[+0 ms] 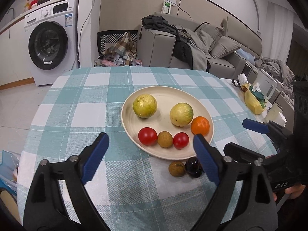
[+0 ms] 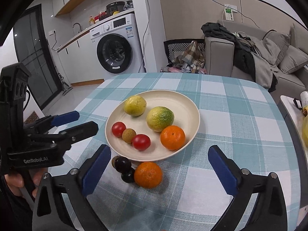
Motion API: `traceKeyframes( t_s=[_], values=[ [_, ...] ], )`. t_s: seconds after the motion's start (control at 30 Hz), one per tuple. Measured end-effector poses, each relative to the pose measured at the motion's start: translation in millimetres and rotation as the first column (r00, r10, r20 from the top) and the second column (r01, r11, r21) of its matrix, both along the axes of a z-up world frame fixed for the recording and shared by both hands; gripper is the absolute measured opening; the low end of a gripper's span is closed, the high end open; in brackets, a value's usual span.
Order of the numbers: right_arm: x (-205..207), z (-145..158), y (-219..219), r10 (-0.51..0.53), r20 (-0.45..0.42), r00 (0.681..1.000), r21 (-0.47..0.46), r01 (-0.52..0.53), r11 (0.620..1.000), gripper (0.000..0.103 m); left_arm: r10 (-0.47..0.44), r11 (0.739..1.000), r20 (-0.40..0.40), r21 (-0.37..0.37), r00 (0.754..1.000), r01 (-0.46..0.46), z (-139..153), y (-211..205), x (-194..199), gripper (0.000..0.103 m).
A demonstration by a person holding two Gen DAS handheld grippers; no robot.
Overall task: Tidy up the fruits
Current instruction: 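Withdraw both tools from the plate toward the orange and dark plums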
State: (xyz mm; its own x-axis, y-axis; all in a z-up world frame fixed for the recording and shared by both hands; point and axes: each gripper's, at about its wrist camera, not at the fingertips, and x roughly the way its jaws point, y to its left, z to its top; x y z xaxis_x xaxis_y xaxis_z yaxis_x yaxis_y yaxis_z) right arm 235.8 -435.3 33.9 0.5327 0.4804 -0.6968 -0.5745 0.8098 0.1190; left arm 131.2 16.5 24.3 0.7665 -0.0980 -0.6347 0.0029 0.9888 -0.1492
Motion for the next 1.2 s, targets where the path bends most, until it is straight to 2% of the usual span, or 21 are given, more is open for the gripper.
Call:
traceKeyframes(
  t_s=[0.03,0.13,0.47,0.77,1.2],
  values=[
    [-0.8,-0.8,-0.6,-0.001,0.000,1.000,-0.005,0.001,1.000,0.103,0.004,1.000,0.007,0.003,1.000,-0.004,1.3,-0.2,-3.4,0.102],
    [-2.3,-4.3,-2.4,0.000,-0.004,1.000,-0.014,0.000,1.000,0.103,0.010,1.000,0.018,0.010,1.000,-0.010,2.8,-0.8,-12.2,0.102],
    [-4.5,-15.1,-7.4,-0.006,-0.029,1.000,-0.035,0.005,0.999,0.103,0.014,1.000,-0.023,0.011,1.000,-0.013,-11.3,-2.4,-21.0,0.102],
    [3.4,-29.8,-11.2,-0.048,-0.079,0.996,-0.047,0.045,0.998,0.103,0.008,1.000,-0.045,0.024,0.999,-0.007,-25.5,-6.6,-19.9,0.102],
    [5.3,-45.6,-6.0,-0.031,-0.133,0.991,-0.066,0.022,0.998,0.103,-0.017,0.999,-0.070,0.036,0.997,0.019,-39.8,-16.8,-14.1,0.102]
  ],
)
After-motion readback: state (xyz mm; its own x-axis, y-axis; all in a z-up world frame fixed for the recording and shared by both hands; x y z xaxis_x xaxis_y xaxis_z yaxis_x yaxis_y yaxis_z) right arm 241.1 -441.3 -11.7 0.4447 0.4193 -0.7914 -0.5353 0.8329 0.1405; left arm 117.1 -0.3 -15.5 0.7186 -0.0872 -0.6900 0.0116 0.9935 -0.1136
